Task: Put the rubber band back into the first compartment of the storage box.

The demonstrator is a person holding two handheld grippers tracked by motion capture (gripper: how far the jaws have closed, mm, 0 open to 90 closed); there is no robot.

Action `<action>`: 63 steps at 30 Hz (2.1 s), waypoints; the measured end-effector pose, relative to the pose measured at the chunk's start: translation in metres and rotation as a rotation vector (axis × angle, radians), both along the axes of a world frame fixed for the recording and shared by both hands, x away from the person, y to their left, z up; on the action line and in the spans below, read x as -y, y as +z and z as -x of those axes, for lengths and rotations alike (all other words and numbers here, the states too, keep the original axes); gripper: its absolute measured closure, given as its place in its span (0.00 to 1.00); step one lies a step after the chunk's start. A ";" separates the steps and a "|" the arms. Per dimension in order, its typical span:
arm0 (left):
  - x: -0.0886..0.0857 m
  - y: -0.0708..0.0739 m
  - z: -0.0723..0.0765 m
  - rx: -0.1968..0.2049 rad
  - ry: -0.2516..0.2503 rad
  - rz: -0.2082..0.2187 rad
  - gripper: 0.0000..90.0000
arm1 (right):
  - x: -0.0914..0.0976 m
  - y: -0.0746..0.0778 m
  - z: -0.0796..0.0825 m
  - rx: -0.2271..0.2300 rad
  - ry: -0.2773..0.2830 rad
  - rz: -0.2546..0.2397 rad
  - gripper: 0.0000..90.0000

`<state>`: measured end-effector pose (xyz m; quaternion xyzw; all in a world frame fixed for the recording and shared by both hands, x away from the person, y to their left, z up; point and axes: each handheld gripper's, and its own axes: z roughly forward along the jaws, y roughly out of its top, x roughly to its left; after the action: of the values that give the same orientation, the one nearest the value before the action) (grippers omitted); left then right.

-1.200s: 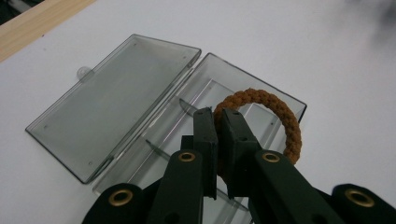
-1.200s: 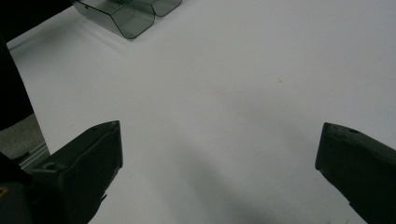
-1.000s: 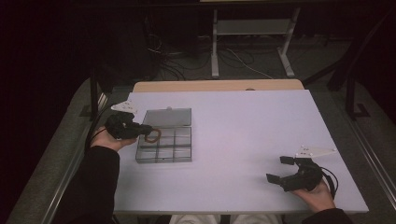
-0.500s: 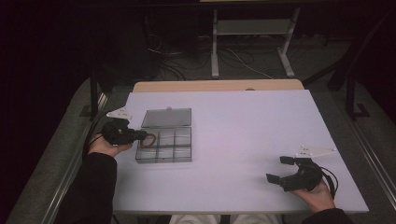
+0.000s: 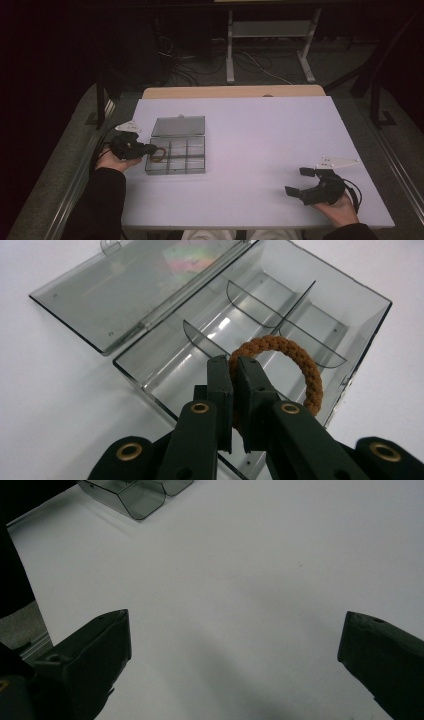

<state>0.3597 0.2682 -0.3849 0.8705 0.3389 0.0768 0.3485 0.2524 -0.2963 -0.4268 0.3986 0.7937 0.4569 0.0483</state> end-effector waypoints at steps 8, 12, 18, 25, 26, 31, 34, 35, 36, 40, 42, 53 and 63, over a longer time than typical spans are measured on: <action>-0.001 -0.008 0.000 -0.028 -0.008 0.004 0.93 | -0.001 0.000 0.000 -0.004 0.004 0.004 0.00; -0.002 -0.010 -0.001 -0.047 0.004 0.022 0.84 | -0.001 -0.001 0.000 -0.004 0.007 0.007 0.00; -0.002 -0.005 0.002 -0.031 0.015 0.071 0.69 | -0.001 0.000 0.000 -0.006 0.003 0.005 0.00; 0.004 0.002 0.004 -0.017 0.026 0.087 0.53 | 0.000 0.000 0.000 -0.007 0.002 0.003 0.00; 0.006 0.002 0.005 -0.021 0.034 0.100 0.51 | 0.000 0.000 0.000 -0.007 0.002 0.002 0.00; 0.009 0.009 0.007 -0.030 0.042 0.129 0.37 | 0.000 0.000 0.000 -0.005 0.000 0.001 0.00; 0.012 0.012 0.010 -0.027 0.062 0.138 0.25 | 0.000 0.000 0.000 -0.005 -0.001 0.000 0.00; 0.012 0.014 0.011 -0.024 0.064 0.140 0.21 | 0.000 0.000 0.000 -0.003 -0.001 -0.001 0.00; 0.014 0.015 0.013 -0.017 0.077 0.150 0.16 | 0.000 0.000 0.000 -0.002 -0.002 -0.001 0.00; 0.020 0.019 0.020 0.009 0.091 0.163 0.06 | 0.001 0.000 0.000 -0.001 -0.002 -0.003 0.00; 0.024 0.020 0.022 0.015 0.091 0.165 0.00 | 0.001 0.000 0.000 0.003 -0.001 -0.003 0.00; 0.037 0.019 0.047 0.065 0.079 0.231 0.00 | 0.001 0.002 0.001 0.000 -0.008 -0.005 0.00; 0.045 0.004 0.067 0.073 0.046 0.269 0.00 | 0.001 0.001 0.001 0.000 -0.011 -0.006 0.00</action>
<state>0.2930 0.2231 -0.3813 0.8044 0.3532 0.0704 0.4725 0.2518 -0.2975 -0.4256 0.4029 0.7903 0.4590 0.0495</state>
